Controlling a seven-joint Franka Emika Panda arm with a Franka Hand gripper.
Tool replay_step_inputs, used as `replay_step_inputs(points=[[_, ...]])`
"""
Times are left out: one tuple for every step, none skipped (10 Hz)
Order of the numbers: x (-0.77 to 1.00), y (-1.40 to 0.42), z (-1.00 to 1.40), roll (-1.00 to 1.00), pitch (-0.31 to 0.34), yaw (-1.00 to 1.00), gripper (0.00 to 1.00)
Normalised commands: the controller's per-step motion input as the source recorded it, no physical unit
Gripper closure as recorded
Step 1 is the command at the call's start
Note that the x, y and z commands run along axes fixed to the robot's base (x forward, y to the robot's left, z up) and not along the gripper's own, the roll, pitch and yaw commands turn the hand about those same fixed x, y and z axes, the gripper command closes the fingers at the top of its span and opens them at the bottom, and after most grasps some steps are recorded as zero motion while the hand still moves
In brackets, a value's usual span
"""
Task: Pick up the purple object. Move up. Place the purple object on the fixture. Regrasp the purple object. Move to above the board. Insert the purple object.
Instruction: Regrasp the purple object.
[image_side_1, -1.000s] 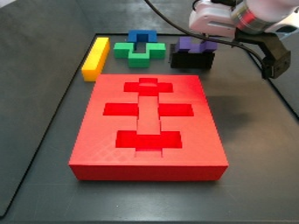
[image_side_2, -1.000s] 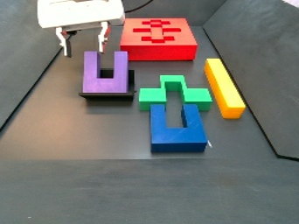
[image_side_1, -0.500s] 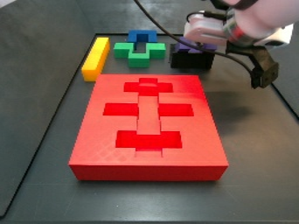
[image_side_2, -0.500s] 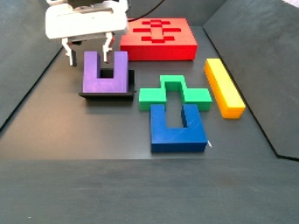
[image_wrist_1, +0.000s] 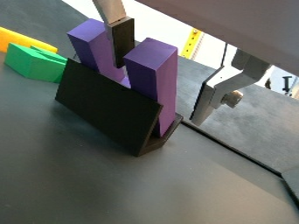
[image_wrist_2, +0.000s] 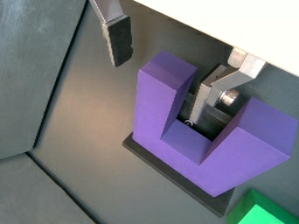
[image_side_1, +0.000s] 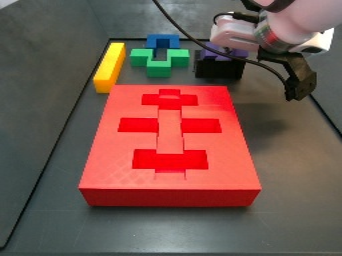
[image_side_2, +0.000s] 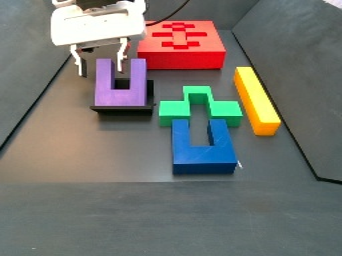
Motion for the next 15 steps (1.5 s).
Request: replay_step_inputs(points=[[0.00, 0.00, 0.00, 0.00, 0.000, 0.00, 1.00], [0.00, 0.00, 0.00, 0.00, 0.000, 0.00, 1.00], [0.00, 0.00, 0.00, 0.00, 0.000, 0.00, 1.00], [0.00, 0.00, 0.00, 0.00, 0.000, 0.00, 1.00], [0.00, 0.00, 0.00, 0.00, 0.000, 0.00, 1.00], [0.00, 0.00, 0.00, 0.00, 0.000, 0.00, 1.00], [0.00, 0.00, 0.00, 0.00, 0.000, 0.00, 1.00], [0.00, 0.00, 0.00, 0.00, 0.000, 0.00, 1.00], [0.00, 0.00, 0.00, 0.00, 0.000, 0.00, 1.00], [0.00, 0.00, 0.00, 0.00, 0.000, 0.00, 1.00], [0.00, 0.00, 0.00, 0.00, 0.000, 0.00, 1.00], [0.00, 0.00, 0.00, 0.00, 0.000, 0.00, 1.00], [0.00, 0.00, 0.00, 0.00, 0.000, 0.00, 1.00], [0.00, 0.00, 0.00, 0.00, 0.000, 0.00, 1.00], [0.00, 0.00, 0.00, 0.00, 0.000, 0.00, 1.00]])
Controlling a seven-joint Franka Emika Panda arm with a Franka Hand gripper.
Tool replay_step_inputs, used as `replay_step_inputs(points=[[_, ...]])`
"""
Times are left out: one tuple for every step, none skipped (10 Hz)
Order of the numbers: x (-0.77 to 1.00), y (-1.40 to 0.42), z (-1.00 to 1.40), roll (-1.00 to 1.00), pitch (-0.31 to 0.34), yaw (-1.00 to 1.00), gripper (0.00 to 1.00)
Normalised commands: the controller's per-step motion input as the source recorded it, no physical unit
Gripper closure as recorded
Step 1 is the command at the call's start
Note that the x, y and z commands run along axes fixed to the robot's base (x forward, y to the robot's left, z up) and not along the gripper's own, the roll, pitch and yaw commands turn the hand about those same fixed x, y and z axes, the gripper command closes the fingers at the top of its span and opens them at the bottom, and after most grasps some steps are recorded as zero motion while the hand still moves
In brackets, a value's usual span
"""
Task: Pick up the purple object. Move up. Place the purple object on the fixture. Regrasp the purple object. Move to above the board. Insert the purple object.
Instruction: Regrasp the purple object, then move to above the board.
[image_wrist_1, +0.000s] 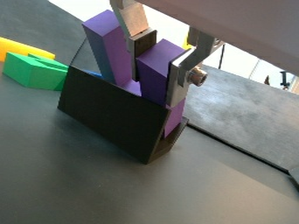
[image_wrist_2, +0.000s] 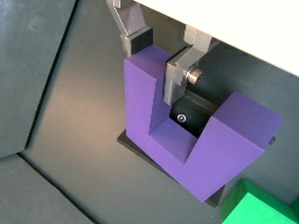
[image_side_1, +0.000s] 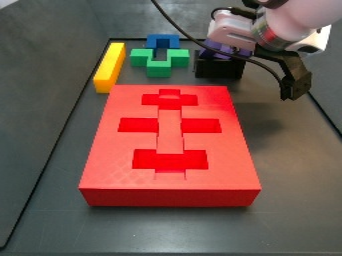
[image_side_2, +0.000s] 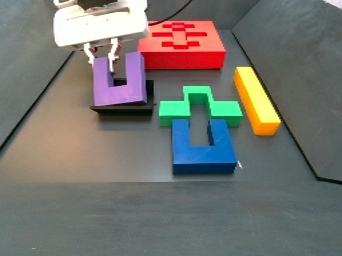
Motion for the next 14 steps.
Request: replay_step_inputs(points=[[0.00, 0.00, 0.00, 0.00, 0.000, 0.00, 1.00], [0.00, 0.00, 1.40, 0.00, 0.000, 0.00, 1.00], [-0.01, 0.01, 1.40, -0.04, 0.029, -0.02, 1.00], [-0.03, 0.03, 1.40, -0.11, -0.005, -0.02, 1.00], [-0.04, 0.04, 1.40, -0.10, -0.018, -0.01, 1.00], [-0.04, 0.02, 1.40, -0.03, 0.016, -0.01, 1.00], [-0.04, 0.02, 1.40, -0.02, 0.030, -0.02, 1.00], [-0.02, 0.03, 1.40, -0.02, 0.038, -0.01, 1.00], [-0.01, 0.01, 0.94, -0.02, 0.050, 0.00, 1.00], [0.02, 0.00, 0.47, 0.00, 0.072, 0.00, 1.00], [0.04, 0.00, 0.31, 0.01, 0.085, 0.01, 1.00], [0.04, -0.01, 0.19, 0.00, 0.097, 0.01, 1.00], [-1.34, -1.40, 0.29, -1.00, -0.006, 0.21, 1.00], [-1.35, -1.40, 0.28, -1.00, -0.022, 0.21, 1.00]])
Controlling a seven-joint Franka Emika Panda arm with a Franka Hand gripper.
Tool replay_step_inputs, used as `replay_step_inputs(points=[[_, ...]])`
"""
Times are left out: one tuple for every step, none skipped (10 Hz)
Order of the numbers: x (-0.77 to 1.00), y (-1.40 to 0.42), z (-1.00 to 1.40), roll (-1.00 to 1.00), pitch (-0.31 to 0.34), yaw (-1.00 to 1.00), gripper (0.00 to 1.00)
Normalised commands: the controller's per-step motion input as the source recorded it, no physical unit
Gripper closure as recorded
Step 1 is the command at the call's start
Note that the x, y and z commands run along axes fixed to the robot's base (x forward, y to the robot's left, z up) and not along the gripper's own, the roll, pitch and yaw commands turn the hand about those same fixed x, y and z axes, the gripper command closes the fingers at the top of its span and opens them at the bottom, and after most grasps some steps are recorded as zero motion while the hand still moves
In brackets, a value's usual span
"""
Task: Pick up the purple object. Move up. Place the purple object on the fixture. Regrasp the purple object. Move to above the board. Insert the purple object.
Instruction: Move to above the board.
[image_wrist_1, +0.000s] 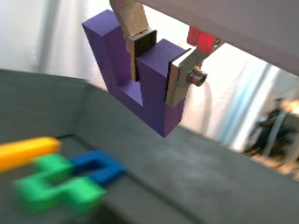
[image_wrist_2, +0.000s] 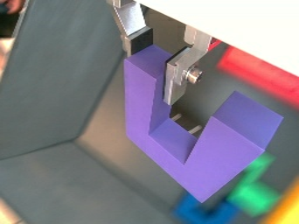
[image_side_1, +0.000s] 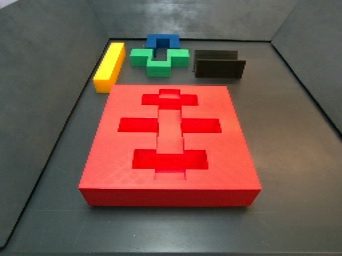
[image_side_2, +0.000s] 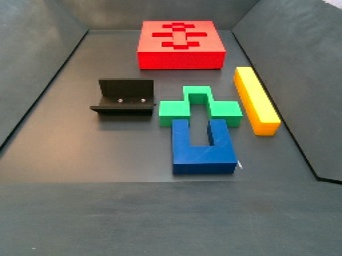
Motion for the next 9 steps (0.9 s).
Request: replay_step_inputs(points=[[-1.40, -1.35, 0.28, -1.00, -0.082, 0.22, 1.00], [-1.40, -1.26, 0.24, -1.00, -0.121, 0.23, 1.00], [-1.40, -1.23, 0.24, -1.00, -0.153, 0.22, 1.00], [-1.40, -1.21, 0.21, -1.00, -0.181, 0.21, 1.00], [-0.83, -0.68, 0.12, -1.00, -0.208, 0.20, 1.00], [-0.47, -0.35, 0.06, -1.00, -0.231, 0.19, 1.00], [-0.21, -0.14, 0.02, -1.00, -0.216, 0.14, 1.00], [-0.14, -0.09, 0.02, -0.92, -0.203, 0.12, 1.00], [-0.10, -0.03, 0.01, -0.60, -0.160, 0.06, 1.00]])
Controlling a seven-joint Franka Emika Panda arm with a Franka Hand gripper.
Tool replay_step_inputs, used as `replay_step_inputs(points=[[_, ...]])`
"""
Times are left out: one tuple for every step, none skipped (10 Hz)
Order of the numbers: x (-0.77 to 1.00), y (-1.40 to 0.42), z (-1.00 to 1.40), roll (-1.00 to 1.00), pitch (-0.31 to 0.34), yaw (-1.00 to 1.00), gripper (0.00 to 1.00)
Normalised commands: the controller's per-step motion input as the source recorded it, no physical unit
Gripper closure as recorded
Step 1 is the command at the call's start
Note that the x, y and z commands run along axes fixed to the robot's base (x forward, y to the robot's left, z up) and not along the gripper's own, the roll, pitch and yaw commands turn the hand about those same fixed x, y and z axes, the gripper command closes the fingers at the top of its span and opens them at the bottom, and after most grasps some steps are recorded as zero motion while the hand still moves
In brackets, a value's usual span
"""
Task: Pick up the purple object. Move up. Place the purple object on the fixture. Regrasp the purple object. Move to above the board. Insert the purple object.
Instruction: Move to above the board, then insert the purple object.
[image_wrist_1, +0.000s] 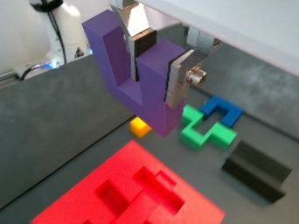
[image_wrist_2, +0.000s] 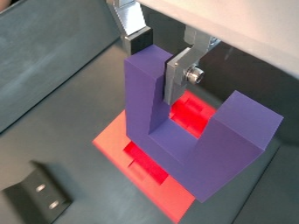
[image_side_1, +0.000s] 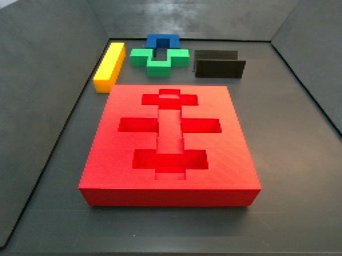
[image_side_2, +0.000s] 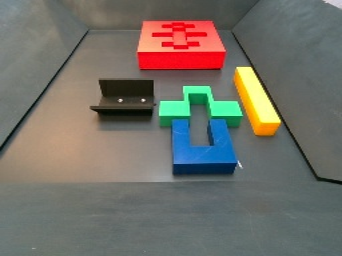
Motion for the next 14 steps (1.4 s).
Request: replay_step_inputs(points=[[-0.08, -0.01, 0.00, -0.47, -0.136, 0.04, 1.00], [-0.06, 0.00, 0.01, -0.27, -0.088, 0.02, 1.00], [0.02, 0.01, 0.00, -0.07, 0.000, 0.00, 1.00], [0.15, 0.03, 0.00, -0.17, 0.000, 0.00, 1.00], [0.19, 0.09, 0.00, -0.34, -0.054, 0.10, 1.00], [0.12, 0.00, -0.05, -0.42, -0.134, 0.07, 1.00], [0.00, -0.08, -0.11, -0.43, -0.200, 0.00, 1.00], [0.00, -0.17, -0.07, -0.46, -0.204, 0.00, 1.00], [0.00, -0.51, -0.48, -0.23, -0.170, -0.11, 1.00], [0.00, -0.85, -0.85, 0.12, -0.220, -0.19, 1.00], [0.01, -0.85, -0.90, 0.03, -0.196, -0.17, 1.00], [0.00, -0.79, -0.75, -0.06, -0.154, -0.14, 1.00], [0.03, -0.72, -0.74, -0.10, -0.119, -0.11, 1.00], [0.27, -0.61, -0.93, -0.04, -0.070, 0.00, 1.00]])
